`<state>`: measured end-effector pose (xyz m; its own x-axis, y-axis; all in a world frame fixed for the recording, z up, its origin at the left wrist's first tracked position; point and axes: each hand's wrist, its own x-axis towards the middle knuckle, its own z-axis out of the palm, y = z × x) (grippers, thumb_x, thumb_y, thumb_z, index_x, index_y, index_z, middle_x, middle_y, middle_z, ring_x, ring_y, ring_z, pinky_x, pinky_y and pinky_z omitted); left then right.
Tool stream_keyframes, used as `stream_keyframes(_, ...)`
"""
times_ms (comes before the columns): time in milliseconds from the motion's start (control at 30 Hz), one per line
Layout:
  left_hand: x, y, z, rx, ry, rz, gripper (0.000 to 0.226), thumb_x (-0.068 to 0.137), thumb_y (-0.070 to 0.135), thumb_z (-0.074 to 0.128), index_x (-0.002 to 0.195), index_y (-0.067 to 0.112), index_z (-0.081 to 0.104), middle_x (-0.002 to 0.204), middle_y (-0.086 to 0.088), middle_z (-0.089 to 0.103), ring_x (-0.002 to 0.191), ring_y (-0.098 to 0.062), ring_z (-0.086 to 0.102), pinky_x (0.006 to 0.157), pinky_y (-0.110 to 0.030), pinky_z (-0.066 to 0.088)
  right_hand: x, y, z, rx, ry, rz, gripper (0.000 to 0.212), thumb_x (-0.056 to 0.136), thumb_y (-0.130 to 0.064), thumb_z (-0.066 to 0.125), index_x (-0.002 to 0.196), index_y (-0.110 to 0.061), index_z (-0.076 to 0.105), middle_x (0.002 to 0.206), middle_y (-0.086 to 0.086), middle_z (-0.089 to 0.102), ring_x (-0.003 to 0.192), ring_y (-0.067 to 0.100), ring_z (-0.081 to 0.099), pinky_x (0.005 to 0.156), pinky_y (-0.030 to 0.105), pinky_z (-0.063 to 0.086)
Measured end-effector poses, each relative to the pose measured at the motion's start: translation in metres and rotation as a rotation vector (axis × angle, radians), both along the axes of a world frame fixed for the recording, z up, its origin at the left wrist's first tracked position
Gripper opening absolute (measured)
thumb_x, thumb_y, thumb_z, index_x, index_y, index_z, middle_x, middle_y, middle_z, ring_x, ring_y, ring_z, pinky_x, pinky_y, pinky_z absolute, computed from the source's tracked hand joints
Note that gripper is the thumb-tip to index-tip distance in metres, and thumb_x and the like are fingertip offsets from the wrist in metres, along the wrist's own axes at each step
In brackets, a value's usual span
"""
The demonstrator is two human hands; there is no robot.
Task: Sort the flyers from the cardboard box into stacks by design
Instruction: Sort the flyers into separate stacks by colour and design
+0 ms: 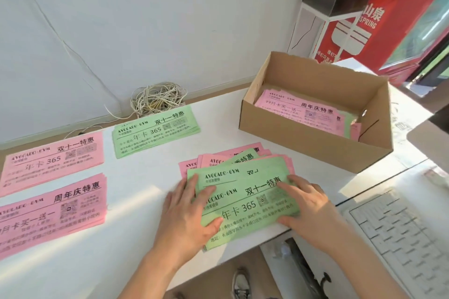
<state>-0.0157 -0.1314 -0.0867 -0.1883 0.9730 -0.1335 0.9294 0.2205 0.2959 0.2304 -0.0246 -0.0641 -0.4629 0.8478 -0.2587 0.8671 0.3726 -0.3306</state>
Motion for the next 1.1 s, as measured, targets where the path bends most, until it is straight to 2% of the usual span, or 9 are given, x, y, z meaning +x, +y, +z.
stream_keyframes(100,0.012,0.003,0.004,0.095,0.095,-0.060,0.066,0.071,0.052,0.069,0.129,0.032,0.045,0.148,-0.007,0.037,0.136,-0.030,0.035,0.108,-0.055,0.027,0.008,0.006,-0.002,0.048,0.001,0.028,0.065,0.084,-0.045,0.062,0.143,-0.037,0.036,0.150,-0.014,0.028,0.131,0.012,0.027,0.107,0.026,0.031)
stream_keyframes(300,0.050,0.002,0.001,0.149,0.138,-0.276,0.070,0.059,0.062,0.075,0.112,0.019,0.058,0.123,-0.005,0.062,0.107,-0.022,0.061,0.086,-0.034,0.054,0.013,0.011,-0.008,0.038,0.087,0.020,0.052,0.087,-0.035,0.063,0.137,-0.027,0.049,0.134,-0.007,0.045,0.118,0.011,0.045,0.100,0.024,0.040)
stream_keyframes(400,0.046,0.005,0.005,0.201,0.152,-0.282,0.042,0.078,0.055,0.056,0.098,0.020,0.069,0.111,-0.003,0.068,0.098,-0.020,0.066,0.079,-0.028,0.055,0.015,0.016,-0.009,-0.047,0.378,-0.148,0.030,0.093,-0.016,0.057,0.122,-0.020,0.063,0.109,-0.009,0.059,0.089,-0.004,0.053,0.078,0.007,0.039)
stream_keyframes(533,0.039,0.005,0.003,0.245,0.049,-0.323,0.045,0.097,0.041,0.029,0.093,0.023,0.071,0.101,0.001,0.072,0.095,-0.022,0.069,0.080,-0.031,0.054,0.019,0.022,0.001,-0.386,0.826,-0.515,0.024,0.096,-0.007,0.050,0.107,-0.020,0.067,0.093,0.000,0.072,0.073,0.001,0.062,0.066,0.017,0.047)
stream_keyframes(667,0.044,0.007,0.010,0.267,-0.112,-0.182,0.013,0.074,0.020,0.060,0.076,0.025,0.072,0.081,0.015,0.072,0.087,-0.015,0.070,0.080,-0.021,0.050,0.019,0.024,0.001,-0.429,0.791,-0.498,0.028,0.085,0.000,0.065,0.109,-0.014,0.067,0.082,0.002,0.068,0.071,0.013,0.059,0.068,0.027,0.048)
stream_keyframes(800,0.052,0.007,0.023,0.078,-0.394,0.244,0.033,0.065,0.007,0.077,0.067,0.037,0.063,0.074,0.028,0.065,0.083,-0.003,0.062,0.069,-0.006,0.040,0.017,0.027,0.003,-0.463,0.742,-0.528,0.024,0.080,0.000,0.071,0.099,-0.014,0.071,0.069,-0.001,0.064,0.063,0.010,0.058,0.065,0.029,0.048)
stream_keyframes(900,0.050,0.009,0.027,0.002,-0.333,0.212,0.032,0.064,0.018,0.083,0.058,0.027,0.053,0.089,0.034,0.056,0.091,0.004,0.055,0.073,0.004,0.029,0.016,0.029,0.009,-0.461,0.699,-0.470,0.021,0.082,-0.001,0.067,0.076,-0.021,0.074,0.071,-0.001,0.073,0.065,0.008,0.065,0.067,0.027,0.052)
stream_keyframes(1000,0.041,0.010,0.030,0.027,-0.335,0.095,0.025,0.069,0.027,0.081,0.066,0.025,0.057,0.090,0.027,0.060,0.091,0.001,0.056,0.076,-0.002,0.034,0.015,0.032,0.011,-0.402,0.609,-0.397,0.022,0.089,-0.008,0.060,0.074,-0.018,0.074,0.079,0.007,0.072,0.068,0.012,0.060,0.062,0.022,0.045)
stream_keyframes(1100,0.034,0.012,0.032,0.117,-0.333,0.095,0.018,0.088,0.033,0.063,0.079,0.026,0.050,0.065,0.009,0.057,0.060,-0.009,0.052,0.061,-0.023,0.040,0.016,0.034,0.008,-0.408,0.620,-0.393,0.027,0.095,-0.011,0.053,0.082,-0.026,0.071,0.083,0.003,0.071,0.074,0.011,0.061,0.061,0.017,0.043)
